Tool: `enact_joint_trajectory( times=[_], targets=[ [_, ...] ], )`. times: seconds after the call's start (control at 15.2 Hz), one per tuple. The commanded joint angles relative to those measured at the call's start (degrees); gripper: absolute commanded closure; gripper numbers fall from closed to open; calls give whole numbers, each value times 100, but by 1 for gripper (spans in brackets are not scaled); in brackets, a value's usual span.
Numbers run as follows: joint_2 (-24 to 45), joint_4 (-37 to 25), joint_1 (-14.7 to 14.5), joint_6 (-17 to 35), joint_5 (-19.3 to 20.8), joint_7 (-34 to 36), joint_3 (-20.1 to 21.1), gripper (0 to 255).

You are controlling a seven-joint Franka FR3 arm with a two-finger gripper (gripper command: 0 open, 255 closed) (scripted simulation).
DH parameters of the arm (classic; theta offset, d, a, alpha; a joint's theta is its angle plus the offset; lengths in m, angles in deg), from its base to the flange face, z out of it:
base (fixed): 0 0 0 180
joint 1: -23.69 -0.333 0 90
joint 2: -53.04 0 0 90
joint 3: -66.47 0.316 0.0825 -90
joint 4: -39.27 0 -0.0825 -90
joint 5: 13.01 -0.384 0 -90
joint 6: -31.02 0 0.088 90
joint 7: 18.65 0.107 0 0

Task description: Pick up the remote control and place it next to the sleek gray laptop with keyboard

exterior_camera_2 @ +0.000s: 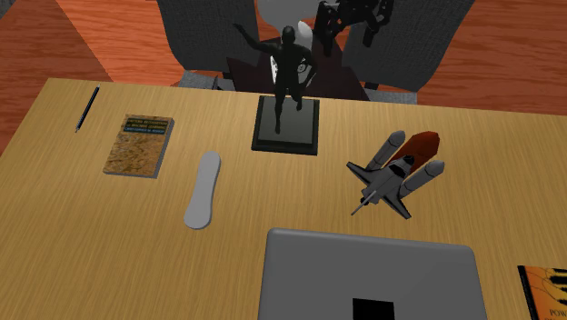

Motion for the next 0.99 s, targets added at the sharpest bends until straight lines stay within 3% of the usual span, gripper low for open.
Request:
enact_joint_trajectory(
  times=[0.0, 0.92],
  targets=[
    [0, 0, 0, 0, 0, 0, 0, 0],
    [1821, -168, 642, 1435, 485, -774, -1316, 0]
  ],
)
